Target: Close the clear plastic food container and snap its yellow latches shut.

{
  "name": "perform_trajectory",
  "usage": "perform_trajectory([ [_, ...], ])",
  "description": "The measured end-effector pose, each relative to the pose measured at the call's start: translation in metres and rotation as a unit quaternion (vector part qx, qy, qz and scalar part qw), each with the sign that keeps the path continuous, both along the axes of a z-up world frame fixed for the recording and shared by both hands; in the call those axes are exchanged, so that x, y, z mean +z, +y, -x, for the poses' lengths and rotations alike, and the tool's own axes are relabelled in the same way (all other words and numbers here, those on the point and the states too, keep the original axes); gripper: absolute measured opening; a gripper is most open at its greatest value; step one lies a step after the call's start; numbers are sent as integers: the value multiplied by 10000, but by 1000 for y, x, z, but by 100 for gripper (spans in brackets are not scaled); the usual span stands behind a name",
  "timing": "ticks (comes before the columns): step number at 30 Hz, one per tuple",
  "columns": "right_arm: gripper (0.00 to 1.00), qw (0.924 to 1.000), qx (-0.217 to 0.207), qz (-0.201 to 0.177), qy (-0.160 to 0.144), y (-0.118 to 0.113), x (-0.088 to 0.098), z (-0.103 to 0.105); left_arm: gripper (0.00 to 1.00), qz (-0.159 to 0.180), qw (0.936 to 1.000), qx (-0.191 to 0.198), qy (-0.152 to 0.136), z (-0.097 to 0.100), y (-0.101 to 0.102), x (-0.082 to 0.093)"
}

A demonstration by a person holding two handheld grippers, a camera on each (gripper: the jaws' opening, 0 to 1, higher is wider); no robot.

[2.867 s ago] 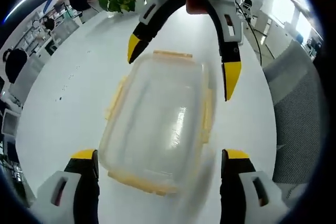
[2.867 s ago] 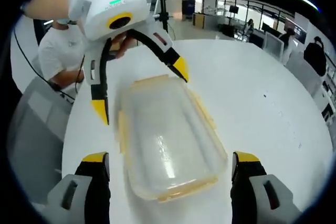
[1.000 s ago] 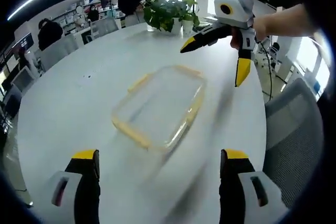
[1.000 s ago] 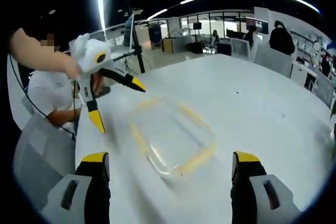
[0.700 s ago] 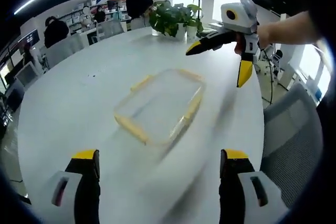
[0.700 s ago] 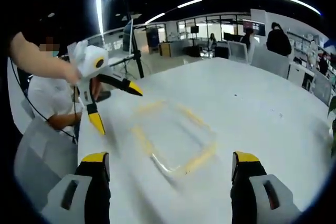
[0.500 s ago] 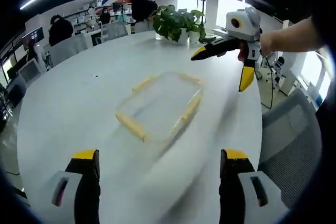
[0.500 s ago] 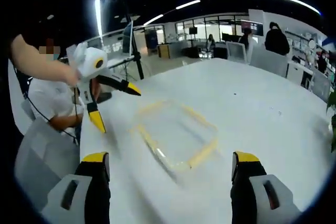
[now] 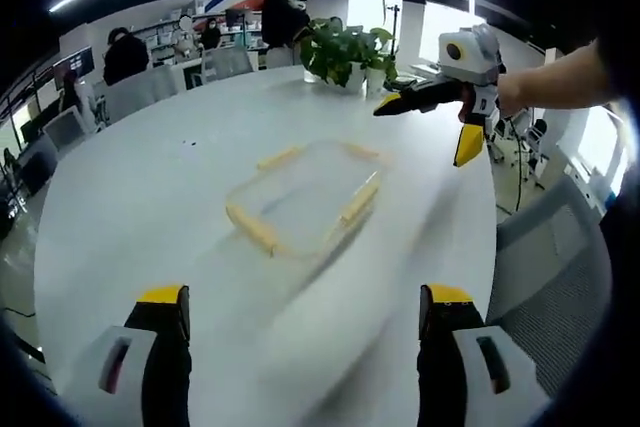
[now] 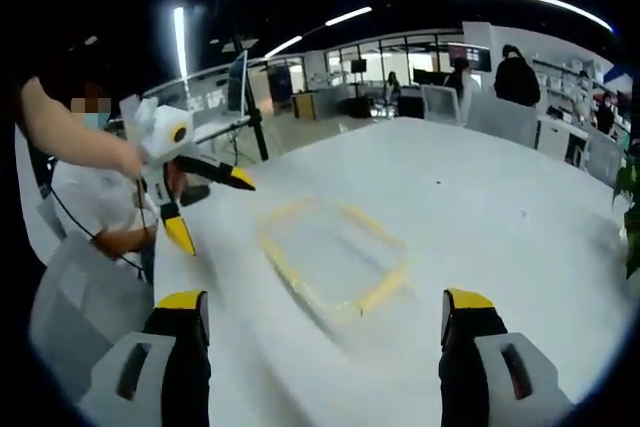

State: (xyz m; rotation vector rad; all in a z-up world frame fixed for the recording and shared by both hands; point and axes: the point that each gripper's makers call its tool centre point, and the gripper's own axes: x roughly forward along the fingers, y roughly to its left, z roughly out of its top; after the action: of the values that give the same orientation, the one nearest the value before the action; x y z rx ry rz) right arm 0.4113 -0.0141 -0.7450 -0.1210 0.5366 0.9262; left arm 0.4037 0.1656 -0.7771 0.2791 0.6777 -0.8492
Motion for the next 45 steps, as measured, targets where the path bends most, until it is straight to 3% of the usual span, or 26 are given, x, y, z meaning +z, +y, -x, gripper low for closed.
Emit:
perform_trajectory([
  [16, 98, 9997, -156, -165, -92, -6, 6, 10, 96, 416, 9986, 315, -87, 10, 6, 9],
  [33, 98, 9983, -395, -368, -201, -15, 17, 17, 95, 645, 9956, 645, -206, 21, 19, 10],
  [45, 99, 9973, -595, -392, -200, -26, 15, 29, 96, 957, 9909, 892, -319, 23, 25, 23],
])
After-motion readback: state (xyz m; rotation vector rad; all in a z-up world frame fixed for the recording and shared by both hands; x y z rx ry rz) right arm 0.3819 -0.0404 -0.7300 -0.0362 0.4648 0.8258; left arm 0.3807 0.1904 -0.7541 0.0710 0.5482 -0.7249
